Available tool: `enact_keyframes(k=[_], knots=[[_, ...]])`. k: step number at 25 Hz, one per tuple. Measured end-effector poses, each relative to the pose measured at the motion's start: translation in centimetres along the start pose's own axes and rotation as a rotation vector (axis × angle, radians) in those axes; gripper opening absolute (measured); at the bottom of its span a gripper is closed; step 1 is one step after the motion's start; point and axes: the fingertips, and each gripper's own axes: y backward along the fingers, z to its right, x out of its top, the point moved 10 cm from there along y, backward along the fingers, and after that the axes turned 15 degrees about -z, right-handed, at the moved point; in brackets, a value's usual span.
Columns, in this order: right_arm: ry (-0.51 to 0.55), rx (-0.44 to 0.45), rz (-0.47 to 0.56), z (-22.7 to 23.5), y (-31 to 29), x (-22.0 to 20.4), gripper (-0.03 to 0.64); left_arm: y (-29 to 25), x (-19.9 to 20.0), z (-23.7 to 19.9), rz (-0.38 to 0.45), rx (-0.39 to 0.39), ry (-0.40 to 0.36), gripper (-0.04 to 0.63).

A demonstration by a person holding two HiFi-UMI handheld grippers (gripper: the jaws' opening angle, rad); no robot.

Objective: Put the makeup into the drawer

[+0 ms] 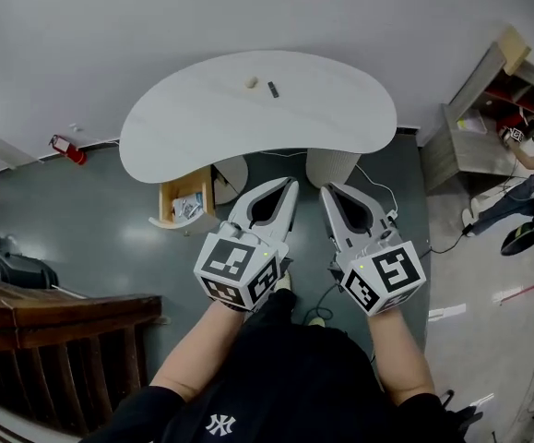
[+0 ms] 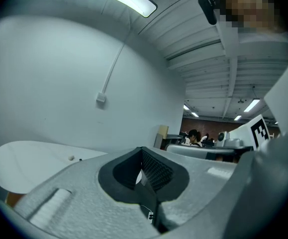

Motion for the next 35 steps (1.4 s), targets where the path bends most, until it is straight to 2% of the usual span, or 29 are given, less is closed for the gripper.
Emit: enact_keyframes(k=[10,18,26,35], knots=[[-0.012,-0.081,0.000,2.2,-7.5,3.0,0.015,-4.3,2.9,-7.6,-0.016,-0.063,-0.028,0.009],[0.017,-0.069,0.004,2.6,-10.1,5.0,0.015,-5.3,4.5,-9.9,-0.004,-0.058,-0.031,0.009],[0.005,-0.035,-0.002,5.6,-13.9,6.1,0.015,-8.5,5.6,-12.5,-0.022,-0.025,-0.030,0.009],[0.011,0.032,-0.041,12.6,-20.9,7.6,0.015,-16.5,6.8,-17.3,-0.048,0.054,0.020,0.009]])
